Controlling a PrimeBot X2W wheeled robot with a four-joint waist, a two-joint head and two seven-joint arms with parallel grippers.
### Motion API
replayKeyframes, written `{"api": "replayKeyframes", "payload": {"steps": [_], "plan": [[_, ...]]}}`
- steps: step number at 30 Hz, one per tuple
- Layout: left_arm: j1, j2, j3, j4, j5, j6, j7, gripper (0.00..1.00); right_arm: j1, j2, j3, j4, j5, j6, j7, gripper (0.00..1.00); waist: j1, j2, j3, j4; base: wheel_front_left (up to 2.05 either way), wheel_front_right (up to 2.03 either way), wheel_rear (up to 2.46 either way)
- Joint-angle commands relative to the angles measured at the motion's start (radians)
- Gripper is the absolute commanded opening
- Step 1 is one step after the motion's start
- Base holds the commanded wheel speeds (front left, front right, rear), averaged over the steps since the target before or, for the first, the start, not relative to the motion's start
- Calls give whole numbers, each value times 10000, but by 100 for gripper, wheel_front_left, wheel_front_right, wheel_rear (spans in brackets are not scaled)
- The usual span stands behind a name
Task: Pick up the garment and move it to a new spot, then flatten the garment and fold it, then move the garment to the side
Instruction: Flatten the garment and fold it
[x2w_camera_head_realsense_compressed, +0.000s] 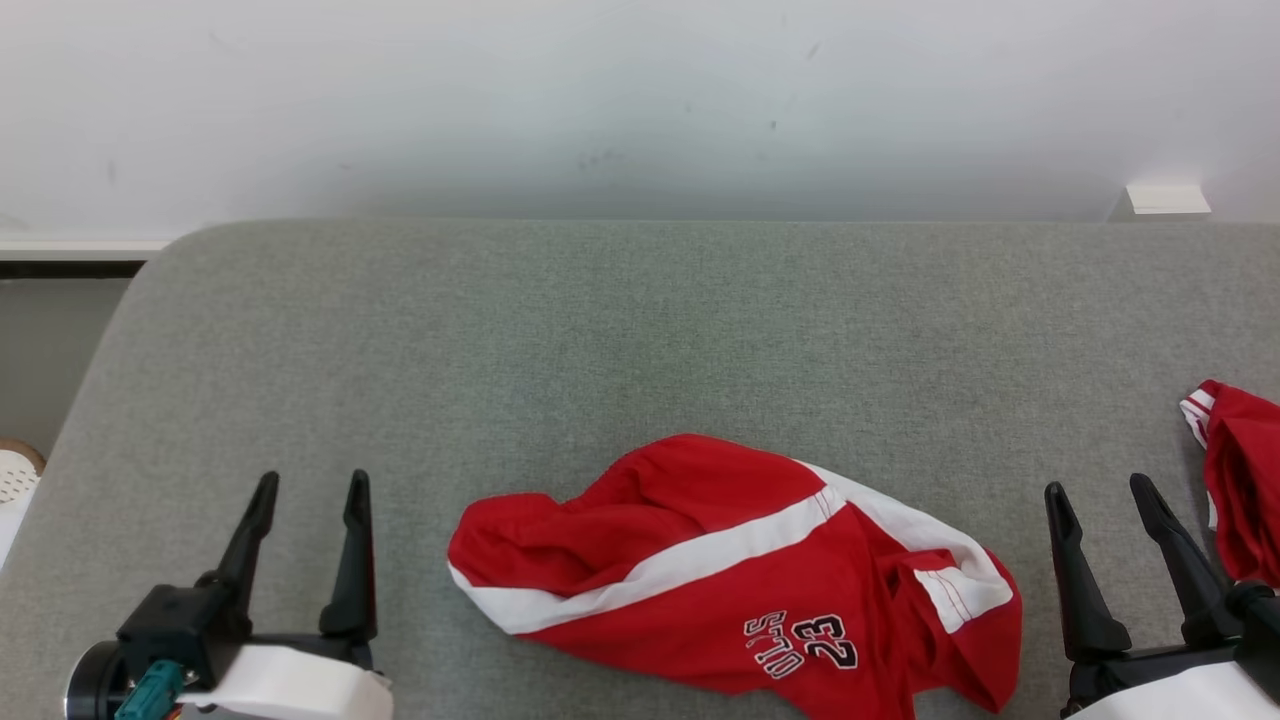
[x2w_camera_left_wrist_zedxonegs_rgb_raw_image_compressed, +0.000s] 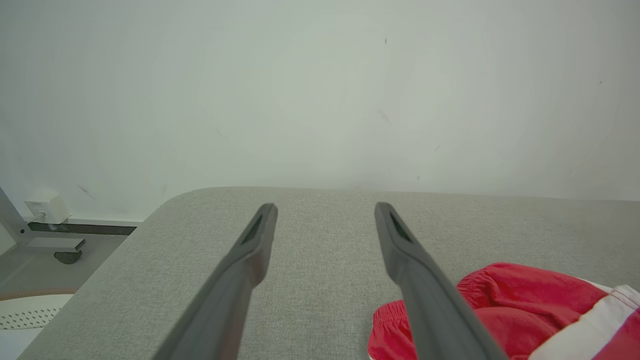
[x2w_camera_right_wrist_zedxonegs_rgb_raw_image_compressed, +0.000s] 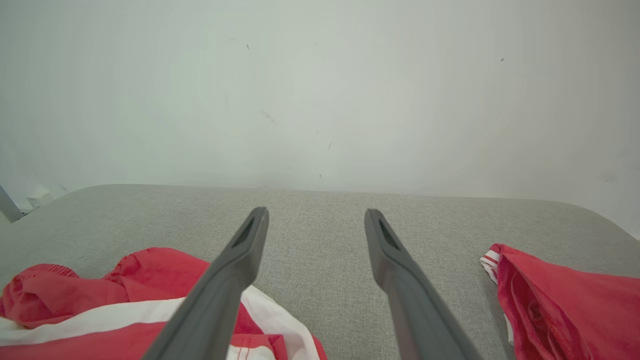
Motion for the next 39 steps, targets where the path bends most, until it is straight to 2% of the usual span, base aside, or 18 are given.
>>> {"api": "replayKeyframes", "payload": {"steps": [1, 3, 6, 12, 19, 24, 26, 27, 28, 33, 39], "plan": [[-27, 100, -28, 50, 19, -19, 32, 100, 79, -8, -3, -56, -29, -30, 19, 100, 0, 0, 4, -5, 0, 0, 0], [-270, 139, -167, 105, 62, -169, 198, 100, 78, -8, -50, -81, -28, -30, 22, 100, 0, 0, 51, 27, 0, 0, 0], [-612, 49, -531, 547, -225, -614, 797, 100, 50, -9, -43, -112, -57, -30, 43, 100, 0, 0, 152, 60, 0, 0, 0], [-1194, -412, -1103, 2353, -1205, -1622, 1981, 100, -118, -6, 99, -26, -27, -30, 31, 100, 0, 0, 405, -48, 0, 0, 0], [-1820, -868, -1393, 4117, -1901, -2600, 2452, 100, -206, -8, 137, 117, 37, -30, -40, 100, 0, 0, 633, -132, 0, 0, 0], [-2134, -1144, -1601, 4934, -2164, -3106, 2799, 98, -279, -6, 136, 202, 30, -30, -36, 100, 0, 0, 683, -186, 0, 0, 0], [-2241, -1260, -1747, 5181, -2215, -3332, 2932, 43, -317, -8, 143, 229, 23, -30, -22, 100, 0, 0, 695, -196, 0, 0, 0], [-2272, -1340, -1816, 5302, -2288, -3453, 2998, 18, -330, -8, 159, 244, 20, -30, -21, 100, 0, 0, 697, -199, 0, 0, 0], [-2298, -1385, -1929, 5403, -2246, -3546, 3053, 0, -337, -8, 177, 269, 14, -30, -22, 100, 0, 0, 691, -201, 0, 0, 0], [-2500, -1553, -2401, 5892, -1968, -3779, 3230, 0, -508, -13, 382, 384, -59, -30, 37, 100, 0, 0, 694, -176, 0, 0, 0], [-2789, -1600, -2333, 6156, -1680, -3547, 2584, 0, -1137, -560, 1300, 1096, 238, -30, 341, 100, 0, 0, 660, -98, 0, 0, 0]]}}
